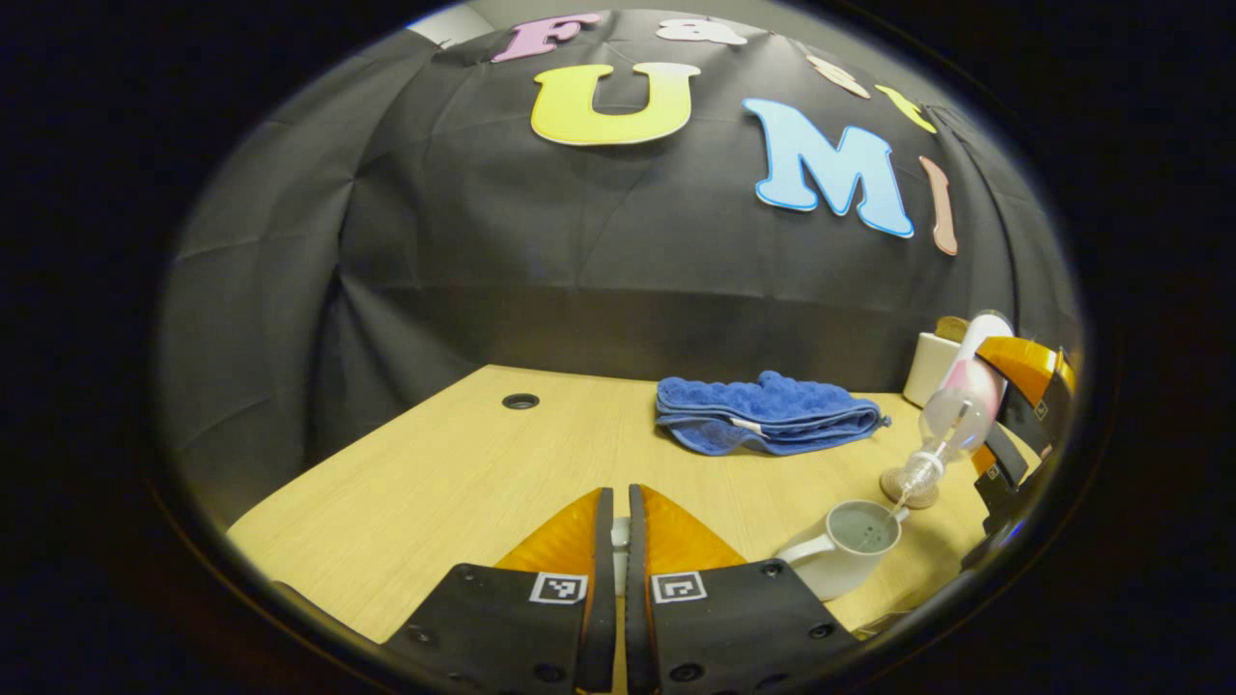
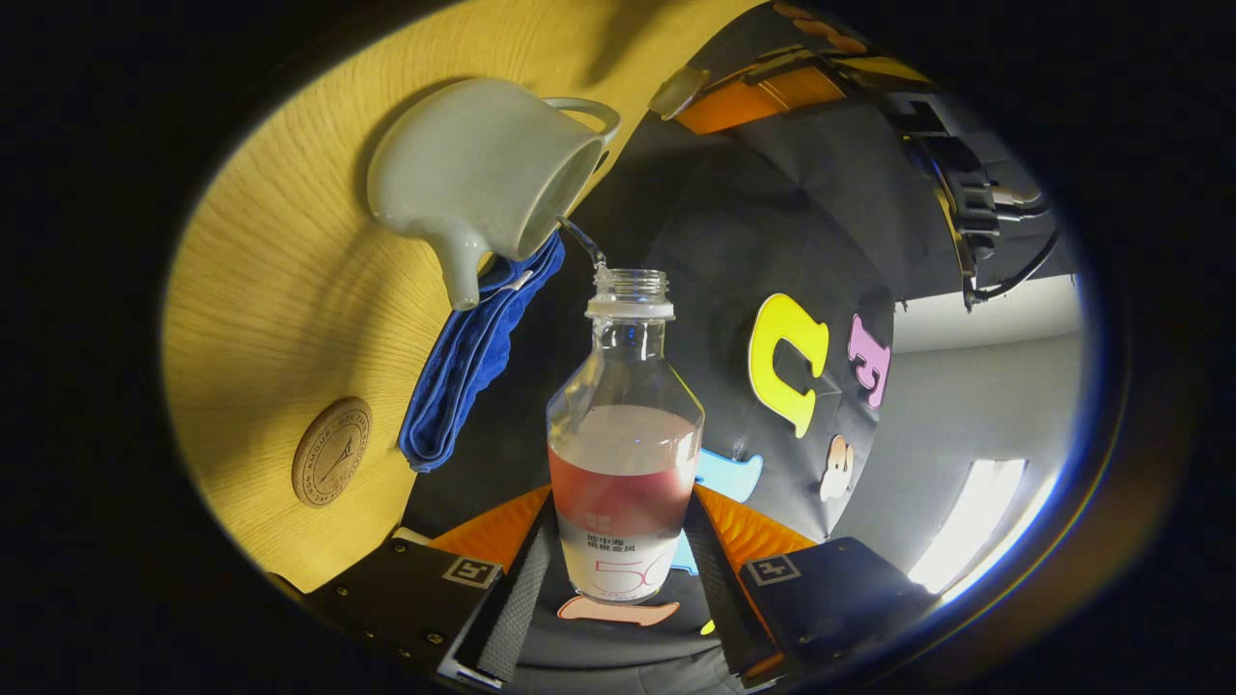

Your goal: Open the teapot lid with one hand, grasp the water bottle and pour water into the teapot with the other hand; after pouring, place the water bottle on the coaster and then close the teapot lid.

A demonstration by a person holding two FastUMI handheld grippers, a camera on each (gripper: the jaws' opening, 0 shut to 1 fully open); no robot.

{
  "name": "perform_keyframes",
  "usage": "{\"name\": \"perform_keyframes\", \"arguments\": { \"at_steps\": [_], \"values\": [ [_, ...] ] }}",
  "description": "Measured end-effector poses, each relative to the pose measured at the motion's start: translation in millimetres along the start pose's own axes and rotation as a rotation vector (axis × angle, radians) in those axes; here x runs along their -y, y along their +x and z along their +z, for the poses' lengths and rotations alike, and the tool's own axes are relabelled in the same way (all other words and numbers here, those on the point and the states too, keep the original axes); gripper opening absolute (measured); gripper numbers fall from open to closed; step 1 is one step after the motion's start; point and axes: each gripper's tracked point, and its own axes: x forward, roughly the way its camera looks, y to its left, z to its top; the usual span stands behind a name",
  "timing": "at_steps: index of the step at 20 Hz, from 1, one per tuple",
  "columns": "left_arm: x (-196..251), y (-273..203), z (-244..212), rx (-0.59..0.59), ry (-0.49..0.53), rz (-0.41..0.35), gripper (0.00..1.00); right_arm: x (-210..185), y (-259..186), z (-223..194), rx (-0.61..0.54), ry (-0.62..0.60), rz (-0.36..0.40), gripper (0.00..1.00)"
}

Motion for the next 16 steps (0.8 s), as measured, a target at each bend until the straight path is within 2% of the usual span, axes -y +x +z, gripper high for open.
{"name": "perform_keyframes", "arguments": {
  "at_steps": [3,5,16],
  "values": [
    [0,0,0,0.002,0.0,-0.003,0.11,1,0,0,0.014,-0.014,-0.003,0.74],
    [1,-1,1,0.002,-0.001,-0.004,0.11,3,-2,2,0.018,-0.025,-0.011,0.77],
    [0,-3,3,0.01,-0.003,-0.005,0.11,11,2,1,0.039,-0.052,-0.027,0.77]
  ]
}}
